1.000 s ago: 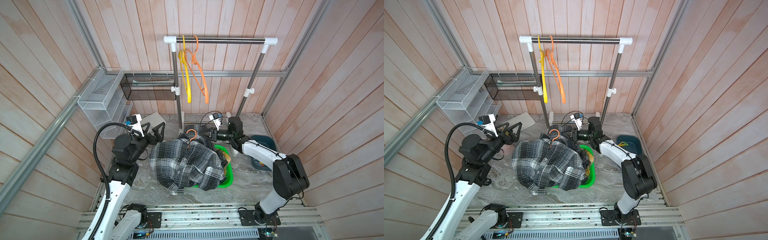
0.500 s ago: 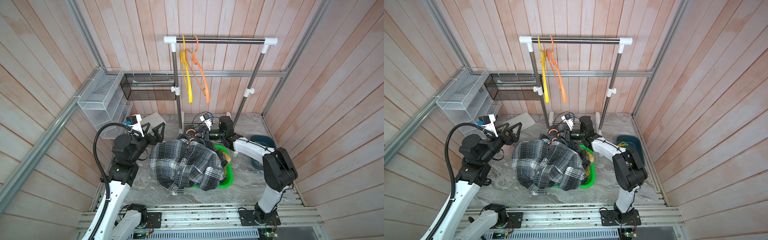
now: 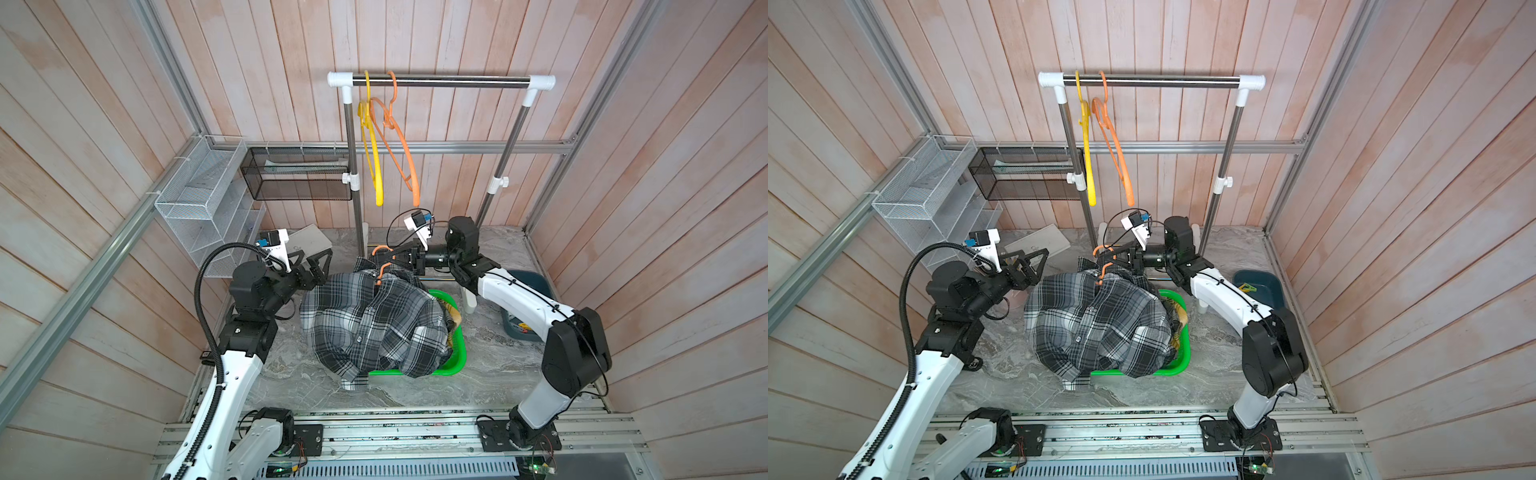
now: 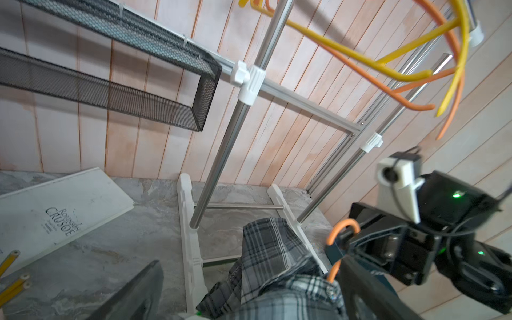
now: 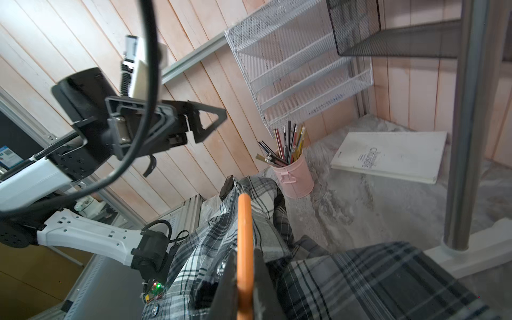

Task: Remove the clothespins securing long-sleeve shirts to the hanger
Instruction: Remove the long-sleeve shirt from the hanger.

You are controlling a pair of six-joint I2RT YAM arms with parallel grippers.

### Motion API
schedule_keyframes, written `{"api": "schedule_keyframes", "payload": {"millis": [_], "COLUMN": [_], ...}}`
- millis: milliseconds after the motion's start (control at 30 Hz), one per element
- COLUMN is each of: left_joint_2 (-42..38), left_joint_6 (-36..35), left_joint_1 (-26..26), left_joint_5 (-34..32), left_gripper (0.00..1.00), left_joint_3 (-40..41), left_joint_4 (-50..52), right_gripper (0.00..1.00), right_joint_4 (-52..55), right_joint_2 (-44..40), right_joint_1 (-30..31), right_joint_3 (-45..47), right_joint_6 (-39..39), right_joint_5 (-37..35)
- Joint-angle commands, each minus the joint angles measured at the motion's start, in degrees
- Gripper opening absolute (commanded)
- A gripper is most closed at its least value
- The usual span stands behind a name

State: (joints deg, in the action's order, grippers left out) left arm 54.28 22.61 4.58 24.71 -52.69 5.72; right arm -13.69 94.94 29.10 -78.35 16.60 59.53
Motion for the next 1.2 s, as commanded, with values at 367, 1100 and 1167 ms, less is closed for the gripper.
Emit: {"api": "schedule_keyframes", "payload": {"millis": [367,1100,1167], "left_joint_2": [-4.19,-3.82,-4.46], "left_joint_6": [0.99,2.11,2.26], "left_joint_1": [-5.19,-5.37,-5.46], "left_joint_5": [11.15,9.87,5.74], "left_gripper": [0.98,0.00,0.00], "left_joint_3": [5.32,6.59,6.37], "left_joint_4": [5.54,4.46,5.07], "right_gripper": [0.00,0.00,0.00], "right_joint_4": [10.80,9.75,9.68], "right_joint_2": [-6.95,-10.19,-10.90], "right_joint_1": [-3.06,-5.41,-6.02], "right_joint_3": [-9.15,-8.07,-7.43], "right_joint_6": [-8.78,-7.77,-7.64], "right_joint_5": [3.03,3.36,3.41]}}
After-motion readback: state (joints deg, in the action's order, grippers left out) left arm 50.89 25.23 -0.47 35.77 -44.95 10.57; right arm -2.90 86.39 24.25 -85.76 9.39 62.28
